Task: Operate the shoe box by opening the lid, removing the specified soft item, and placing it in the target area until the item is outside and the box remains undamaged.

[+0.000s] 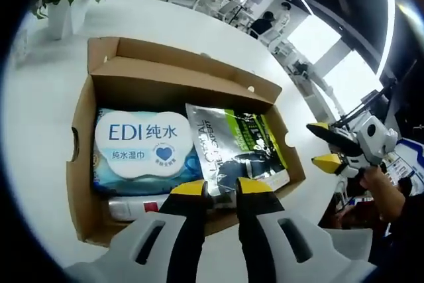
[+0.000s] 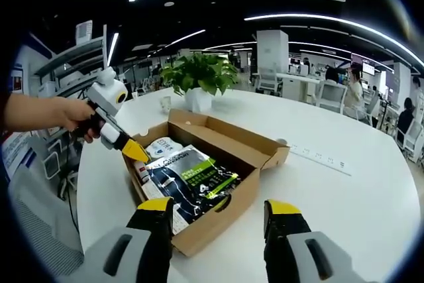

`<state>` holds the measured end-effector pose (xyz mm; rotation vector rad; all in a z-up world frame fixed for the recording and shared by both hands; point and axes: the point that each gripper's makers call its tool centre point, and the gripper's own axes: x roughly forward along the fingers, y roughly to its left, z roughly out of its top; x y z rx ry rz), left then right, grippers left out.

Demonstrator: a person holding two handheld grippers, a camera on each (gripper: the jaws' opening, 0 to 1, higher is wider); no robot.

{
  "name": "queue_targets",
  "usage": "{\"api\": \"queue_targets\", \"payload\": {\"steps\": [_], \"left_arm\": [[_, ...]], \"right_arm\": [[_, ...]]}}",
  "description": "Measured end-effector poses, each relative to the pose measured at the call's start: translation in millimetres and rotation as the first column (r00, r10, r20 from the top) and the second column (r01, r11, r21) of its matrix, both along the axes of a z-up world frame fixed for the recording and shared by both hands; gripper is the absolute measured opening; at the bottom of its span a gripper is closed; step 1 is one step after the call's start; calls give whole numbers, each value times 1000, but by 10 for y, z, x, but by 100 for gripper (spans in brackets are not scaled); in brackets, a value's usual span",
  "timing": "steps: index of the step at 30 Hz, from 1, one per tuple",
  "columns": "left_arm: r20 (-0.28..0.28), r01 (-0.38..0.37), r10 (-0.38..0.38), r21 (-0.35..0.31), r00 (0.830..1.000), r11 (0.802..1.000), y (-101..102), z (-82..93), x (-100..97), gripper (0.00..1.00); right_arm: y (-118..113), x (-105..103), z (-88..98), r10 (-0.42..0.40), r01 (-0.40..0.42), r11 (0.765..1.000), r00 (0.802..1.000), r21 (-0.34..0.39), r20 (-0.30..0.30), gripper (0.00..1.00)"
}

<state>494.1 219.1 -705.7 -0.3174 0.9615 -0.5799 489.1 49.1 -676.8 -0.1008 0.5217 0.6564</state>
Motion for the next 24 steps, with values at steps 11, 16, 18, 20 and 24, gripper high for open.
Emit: {"api": "queue_targets", "payload": {"steps": [11, 16, 18, 20, 24], "left_arm": [[-46, 21, -20, 16, 999, 1000, -45, -142, -29, 25], [-68, 23, -23, 0, 997, 1000, -125, -199, 11, 24], [-73, 23, -24, -11, 997, 1000, -161, -202, 20, 23], [-80, 18, -20, -24, 997, 1000, -196, -213, 42, 22], [-89, 4, -6, -23, 996, 1000, -207, -239, 72, 16]], "right_arm": [[2, -7, -13, 4, -4, 1000, 1000, -2, -2, 52], [-20, -13, -28, 3, -3, 1000, 1000, -3, -7, 52], [-35, -17, -30, 1, -1, 1000, 1000, -2, -9, 52], [-45, -17, -30, -1, 1, 1000, 1000, 1, -8, 52], [-45, -22, -21, 1, -1, 1000, 1000, 11, -2, 52]]}}
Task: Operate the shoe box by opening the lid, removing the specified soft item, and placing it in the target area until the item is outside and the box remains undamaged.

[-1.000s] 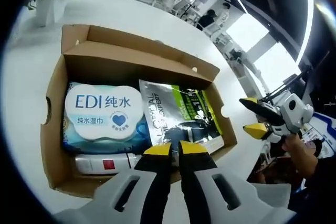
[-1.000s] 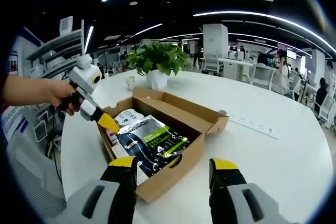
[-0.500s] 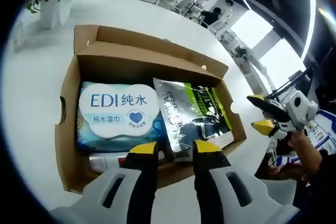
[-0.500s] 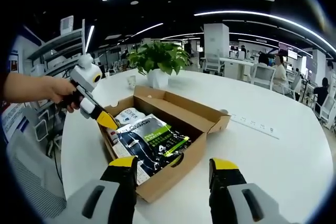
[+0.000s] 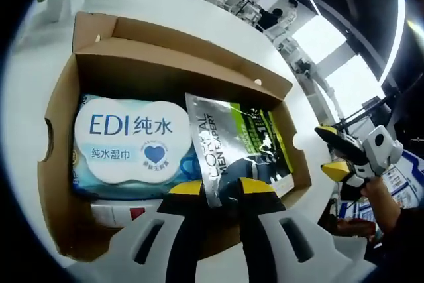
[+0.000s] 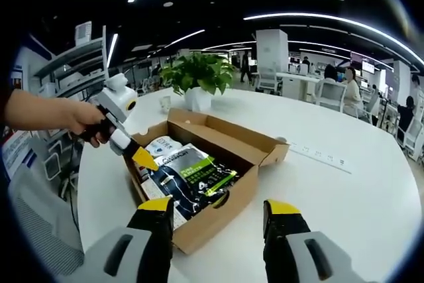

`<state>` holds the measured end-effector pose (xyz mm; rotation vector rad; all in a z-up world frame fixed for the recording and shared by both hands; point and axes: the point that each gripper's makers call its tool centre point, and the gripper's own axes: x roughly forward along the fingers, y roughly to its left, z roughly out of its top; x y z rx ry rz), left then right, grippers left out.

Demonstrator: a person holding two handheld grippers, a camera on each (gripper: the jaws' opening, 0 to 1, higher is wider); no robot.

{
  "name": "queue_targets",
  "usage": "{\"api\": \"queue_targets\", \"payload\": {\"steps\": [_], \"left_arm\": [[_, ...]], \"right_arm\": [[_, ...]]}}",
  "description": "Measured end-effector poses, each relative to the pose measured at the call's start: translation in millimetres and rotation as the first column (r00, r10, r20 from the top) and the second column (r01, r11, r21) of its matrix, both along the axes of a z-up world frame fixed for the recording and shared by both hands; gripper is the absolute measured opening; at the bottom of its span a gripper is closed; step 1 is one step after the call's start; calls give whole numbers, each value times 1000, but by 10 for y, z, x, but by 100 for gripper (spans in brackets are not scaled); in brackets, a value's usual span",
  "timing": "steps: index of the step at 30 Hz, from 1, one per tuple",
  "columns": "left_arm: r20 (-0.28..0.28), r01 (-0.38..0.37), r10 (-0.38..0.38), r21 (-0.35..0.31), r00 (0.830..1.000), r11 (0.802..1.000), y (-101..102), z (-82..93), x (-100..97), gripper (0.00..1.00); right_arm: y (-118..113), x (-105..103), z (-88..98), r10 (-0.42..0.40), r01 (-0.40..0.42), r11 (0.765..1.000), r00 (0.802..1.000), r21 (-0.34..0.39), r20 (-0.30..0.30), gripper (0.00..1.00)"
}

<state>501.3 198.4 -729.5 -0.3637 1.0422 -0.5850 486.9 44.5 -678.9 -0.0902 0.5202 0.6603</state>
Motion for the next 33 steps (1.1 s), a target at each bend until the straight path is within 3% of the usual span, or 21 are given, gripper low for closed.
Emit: {"api": "queue_targets", "payload": {"steps": [3, 8, 33], "left_arm": [[1, 10, -10, 2, 1000, 1000, 2, 3, -14, 14], [3, -10, 10, -8, 1000, 1000, 31, 34, 22, 2], [52, -10, 11, -18, 999, 1000, -29, 393, 14, 0]], "right_arm": [[5, 0, 0, 4, -4, 1000, 1000, 2, 2, 51], [42, -1, 5, 13, -13, 1000, 1000, 4, 6, 51], [411, -129, 13, 146, -144, 989, 988, -46, 50, 52]]}}
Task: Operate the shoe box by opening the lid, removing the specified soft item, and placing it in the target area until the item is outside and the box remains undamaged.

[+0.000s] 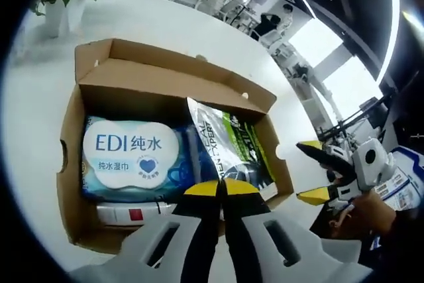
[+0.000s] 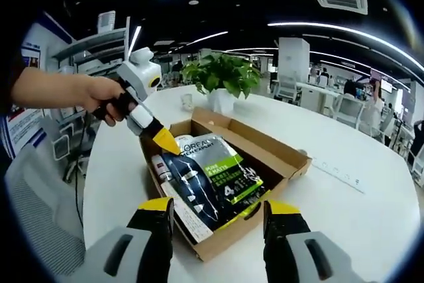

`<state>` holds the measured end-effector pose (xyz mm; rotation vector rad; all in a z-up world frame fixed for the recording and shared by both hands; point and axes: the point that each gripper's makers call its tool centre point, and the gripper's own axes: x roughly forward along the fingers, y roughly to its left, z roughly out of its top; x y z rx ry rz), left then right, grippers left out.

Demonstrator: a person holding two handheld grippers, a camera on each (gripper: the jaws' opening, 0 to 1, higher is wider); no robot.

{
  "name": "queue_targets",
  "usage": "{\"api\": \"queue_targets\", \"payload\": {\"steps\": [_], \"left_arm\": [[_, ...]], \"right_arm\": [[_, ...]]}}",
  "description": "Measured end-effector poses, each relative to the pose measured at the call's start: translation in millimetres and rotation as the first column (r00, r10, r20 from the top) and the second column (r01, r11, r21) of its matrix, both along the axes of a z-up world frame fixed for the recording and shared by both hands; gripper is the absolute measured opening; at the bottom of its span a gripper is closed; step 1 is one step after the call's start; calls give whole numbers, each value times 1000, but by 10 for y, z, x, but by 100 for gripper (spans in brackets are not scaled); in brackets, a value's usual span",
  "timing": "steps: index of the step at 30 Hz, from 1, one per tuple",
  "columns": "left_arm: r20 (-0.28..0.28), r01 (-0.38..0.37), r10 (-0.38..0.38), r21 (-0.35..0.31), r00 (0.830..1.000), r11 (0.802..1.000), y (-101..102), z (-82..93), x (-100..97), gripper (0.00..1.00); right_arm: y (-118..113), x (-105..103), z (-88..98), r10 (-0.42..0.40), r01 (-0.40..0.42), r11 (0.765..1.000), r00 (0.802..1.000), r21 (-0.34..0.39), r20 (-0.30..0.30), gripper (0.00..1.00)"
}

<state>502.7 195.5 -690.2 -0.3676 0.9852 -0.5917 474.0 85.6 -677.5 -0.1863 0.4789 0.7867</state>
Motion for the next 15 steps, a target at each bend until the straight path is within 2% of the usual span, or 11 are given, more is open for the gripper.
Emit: {"api": "queue_targets", "payload": {"steps": [6, 15], "left_arm": [[11, -9, 9, -15, 1000, 1000, -5, 90, 17, 0], [28, -14, 15, -36, 999, 999, -19, 240, 54, 0]], "right_arm": [[151, -22, -45, 41, -41, 999, 999, -32, 9, 52], [289, 64, -155, 53, -50, 995, 998, -86, 29, 46]]}}
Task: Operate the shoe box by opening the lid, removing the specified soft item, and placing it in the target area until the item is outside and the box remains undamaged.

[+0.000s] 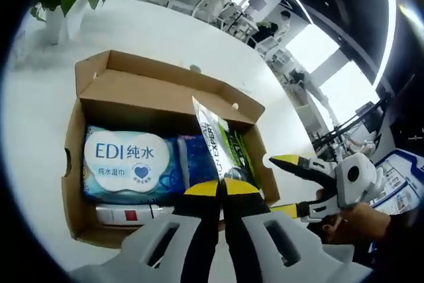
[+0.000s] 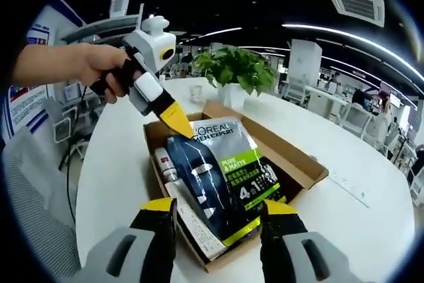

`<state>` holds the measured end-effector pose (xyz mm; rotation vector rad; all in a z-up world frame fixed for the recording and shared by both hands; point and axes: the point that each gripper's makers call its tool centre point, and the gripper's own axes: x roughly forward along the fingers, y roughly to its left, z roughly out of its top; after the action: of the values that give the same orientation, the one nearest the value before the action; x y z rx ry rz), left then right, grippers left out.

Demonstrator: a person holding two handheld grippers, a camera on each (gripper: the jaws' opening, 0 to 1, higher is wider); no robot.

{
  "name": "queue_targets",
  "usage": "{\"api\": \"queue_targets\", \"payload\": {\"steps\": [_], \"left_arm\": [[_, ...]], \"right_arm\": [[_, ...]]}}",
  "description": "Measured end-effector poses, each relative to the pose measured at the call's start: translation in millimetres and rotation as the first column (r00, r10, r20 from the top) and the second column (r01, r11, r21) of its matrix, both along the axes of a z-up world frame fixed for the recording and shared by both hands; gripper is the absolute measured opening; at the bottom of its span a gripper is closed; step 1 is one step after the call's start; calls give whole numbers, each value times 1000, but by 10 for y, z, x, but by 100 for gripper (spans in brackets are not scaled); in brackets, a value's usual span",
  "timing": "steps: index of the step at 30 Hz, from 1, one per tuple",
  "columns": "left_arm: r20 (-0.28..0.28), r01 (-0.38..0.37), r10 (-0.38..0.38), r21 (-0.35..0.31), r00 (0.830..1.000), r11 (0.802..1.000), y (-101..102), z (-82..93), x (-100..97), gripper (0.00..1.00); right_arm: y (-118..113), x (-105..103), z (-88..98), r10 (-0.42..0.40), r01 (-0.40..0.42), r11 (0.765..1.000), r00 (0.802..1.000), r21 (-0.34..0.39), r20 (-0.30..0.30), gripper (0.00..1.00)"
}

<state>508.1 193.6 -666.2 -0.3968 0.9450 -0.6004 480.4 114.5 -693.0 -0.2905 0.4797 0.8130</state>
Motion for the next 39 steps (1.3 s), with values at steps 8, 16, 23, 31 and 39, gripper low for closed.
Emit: {"api": "queue_targets", "payload": {"steps": [8, 16, 23, 31, 39], "left_arm": [[15, 4, -4, 7, 1000, 1000, -12, 82, 6, 0], [33, -3, 2, 32, 999, 999, 31, 101, 26, 0], [57, 19, -25, 93, 998, 995, 72, 51, 13, 0], [62, 30, -37, 112, 997, 993, 96, 29, 1, 0], [72, 39, -47, 119, 996, 992, 86, 42, -20, 0]], "right_arm": [[-11, 90, -136, -9, 10, 998, 1000, -63, 12, 34], [26, 100, -194, -16, 15, 998, 1000, -55, -11, 22], [118, 8, -186, 25, -25, 998, 1000, -56, -1, 5], [113, -21, -179, 23, -23, 999, 1000, -49, -5, 0], [88, -16, -138, 12, -12, 999, 1000, -31, -13, 0]]}}
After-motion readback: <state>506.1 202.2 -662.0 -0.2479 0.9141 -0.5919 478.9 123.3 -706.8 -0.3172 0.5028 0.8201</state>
